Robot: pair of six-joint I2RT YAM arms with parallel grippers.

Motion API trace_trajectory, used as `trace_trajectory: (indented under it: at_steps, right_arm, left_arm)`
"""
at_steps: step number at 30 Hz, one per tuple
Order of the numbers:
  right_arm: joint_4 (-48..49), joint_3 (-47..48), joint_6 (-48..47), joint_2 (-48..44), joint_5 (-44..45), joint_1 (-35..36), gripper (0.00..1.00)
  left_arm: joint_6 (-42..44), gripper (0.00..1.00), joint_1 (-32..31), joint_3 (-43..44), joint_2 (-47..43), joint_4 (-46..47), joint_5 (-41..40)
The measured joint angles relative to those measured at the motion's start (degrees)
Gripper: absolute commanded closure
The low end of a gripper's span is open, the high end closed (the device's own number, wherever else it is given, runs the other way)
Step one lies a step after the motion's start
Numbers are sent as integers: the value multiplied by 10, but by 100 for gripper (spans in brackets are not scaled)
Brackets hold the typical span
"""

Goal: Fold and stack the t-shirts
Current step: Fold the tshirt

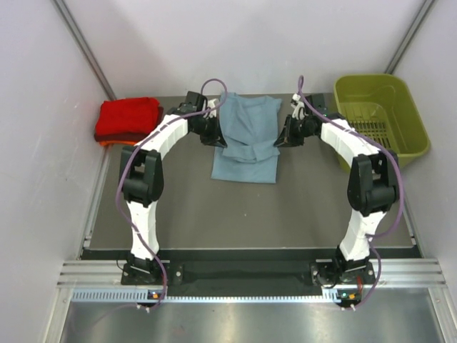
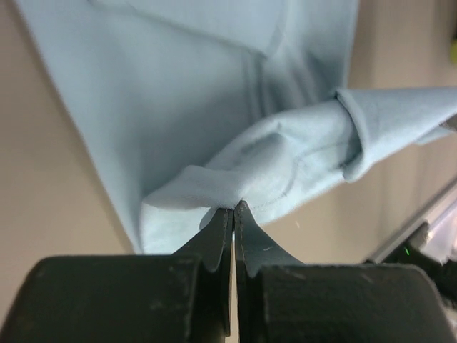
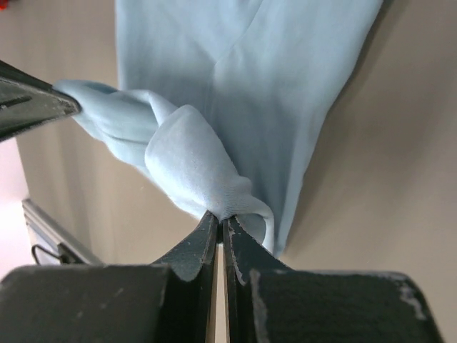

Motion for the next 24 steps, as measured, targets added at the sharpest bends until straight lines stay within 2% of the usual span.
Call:
trace_trajectory:
  at_steps: [9, 24]
  right_arm:
    - [2, 59, -14, 83, 4, -6, 100]
    - [7, 144, -24, 149, 7, -7, 100]
  left_arm:
    - [0, 100, 19, 73, 76, 20, -20]
    - [-1, 100, 18, 90, 114, 36, -55]
